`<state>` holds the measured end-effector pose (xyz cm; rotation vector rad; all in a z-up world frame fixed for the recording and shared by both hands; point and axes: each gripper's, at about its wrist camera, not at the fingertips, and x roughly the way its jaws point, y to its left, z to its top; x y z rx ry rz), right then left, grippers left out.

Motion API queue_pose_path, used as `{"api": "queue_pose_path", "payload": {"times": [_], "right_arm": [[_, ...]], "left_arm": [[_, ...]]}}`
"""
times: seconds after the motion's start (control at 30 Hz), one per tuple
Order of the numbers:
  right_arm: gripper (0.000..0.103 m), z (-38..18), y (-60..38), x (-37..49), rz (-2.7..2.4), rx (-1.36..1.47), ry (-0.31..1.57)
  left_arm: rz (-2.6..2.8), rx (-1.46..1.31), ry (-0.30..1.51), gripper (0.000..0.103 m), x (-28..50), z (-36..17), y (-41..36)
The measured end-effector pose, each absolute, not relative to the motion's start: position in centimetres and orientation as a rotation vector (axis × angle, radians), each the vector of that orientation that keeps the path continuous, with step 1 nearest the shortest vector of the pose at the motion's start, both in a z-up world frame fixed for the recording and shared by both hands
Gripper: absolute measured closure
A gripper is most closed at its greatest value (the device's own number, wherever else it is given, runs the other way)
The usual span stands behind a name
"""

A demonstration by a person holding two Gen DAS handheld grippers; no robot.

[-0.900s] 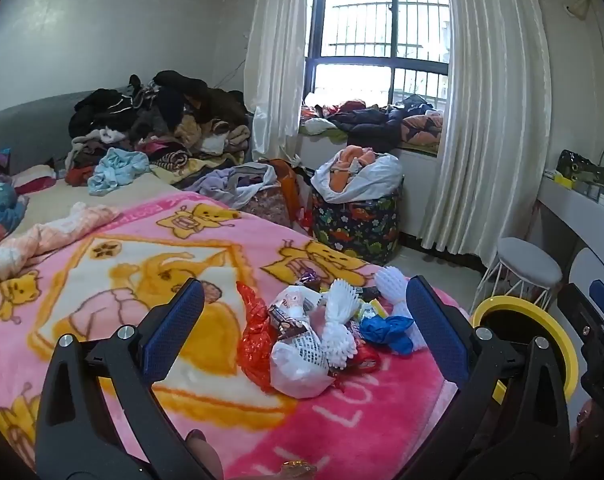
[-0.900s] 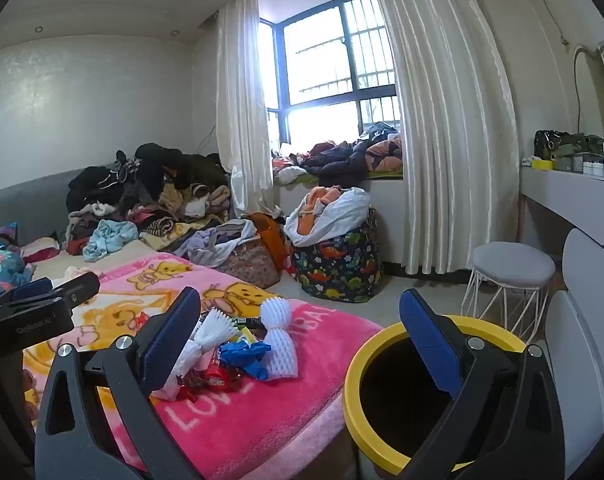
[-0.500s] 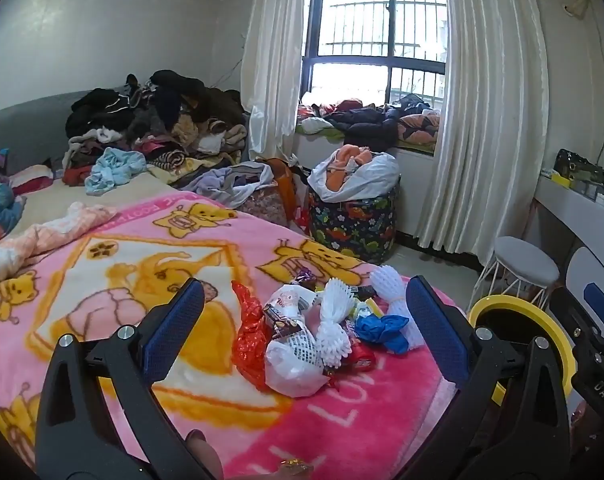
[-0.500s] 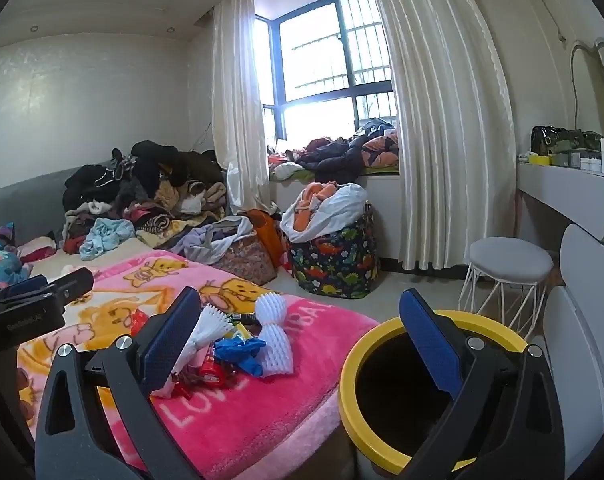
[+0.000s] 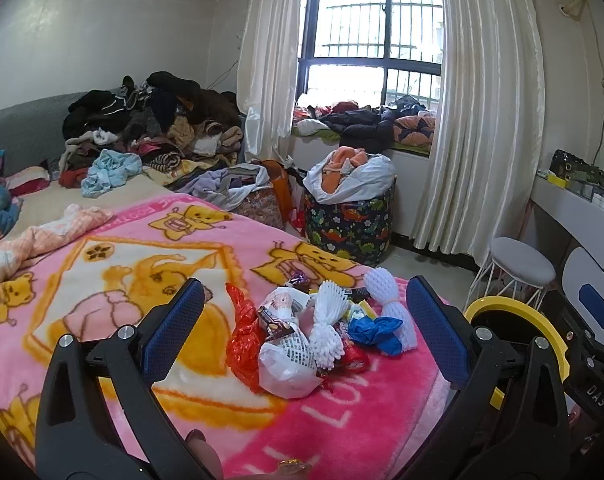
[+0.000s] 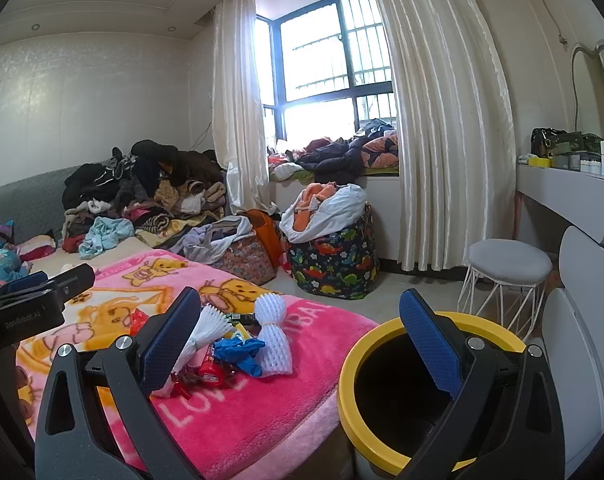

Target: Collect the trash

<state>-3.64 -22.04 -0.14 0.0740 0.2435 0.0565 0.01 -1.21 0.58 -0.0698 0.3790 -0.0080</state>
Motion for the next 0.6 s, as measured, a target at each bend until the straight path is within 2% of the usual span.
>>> {"api": "queue_pose_path", "payload": {"times": [0.6], "right_arm": [[0.006, -0.05, -22.21, -3.71, 0.051, 0.082, 0.239]], "left_arm": [[-0.011, -0.071, 0.375, 0.010, 0.05, 0.61, -1.27]]}}
